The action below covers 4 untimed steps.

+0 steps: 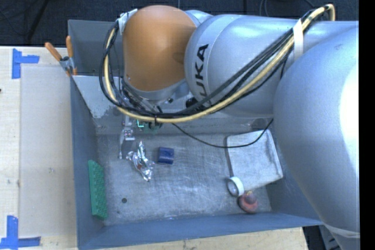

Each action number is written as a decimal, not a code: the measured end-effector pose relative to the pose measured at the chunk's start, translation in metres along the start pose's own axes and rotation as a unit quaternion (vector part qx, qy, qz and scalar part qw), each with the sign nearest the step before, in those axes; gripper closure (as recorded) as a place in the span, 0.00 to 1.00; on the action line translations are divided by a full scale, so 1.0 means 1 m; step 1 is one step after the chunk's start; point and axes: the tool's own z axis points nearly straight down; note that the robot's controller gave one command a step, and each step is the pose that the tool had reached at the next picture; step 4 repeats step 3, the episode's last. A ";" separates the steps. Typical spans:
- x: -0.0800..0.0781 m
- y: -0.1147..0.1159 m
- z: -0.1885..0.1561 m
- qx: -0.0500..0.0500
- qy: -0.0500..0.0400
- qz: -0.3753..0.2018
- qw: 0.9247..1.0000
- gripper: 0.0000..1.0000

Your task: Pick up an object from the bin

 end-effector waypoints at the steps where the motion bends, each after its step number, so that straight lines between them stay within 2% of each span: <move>1: 0.011 -0.069 0.101 0.001 0.000 0.083 0.997 0.00; 2: 0.008 -0.067 0.096 -0.001 -0.003 0.084 0.996 1.00; 3: 0.004 -0.058 -0.011 -0.003 -0.008 0.072 0.997 1.00; 4: 0.004 -0.058 -0.011 -0.003 -0.008 0.072 0.997 1.00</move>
Offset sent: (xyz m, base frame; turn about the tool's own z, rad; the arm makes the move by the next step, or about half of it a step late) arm -0.0094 -0.0670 -0.0958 0.1647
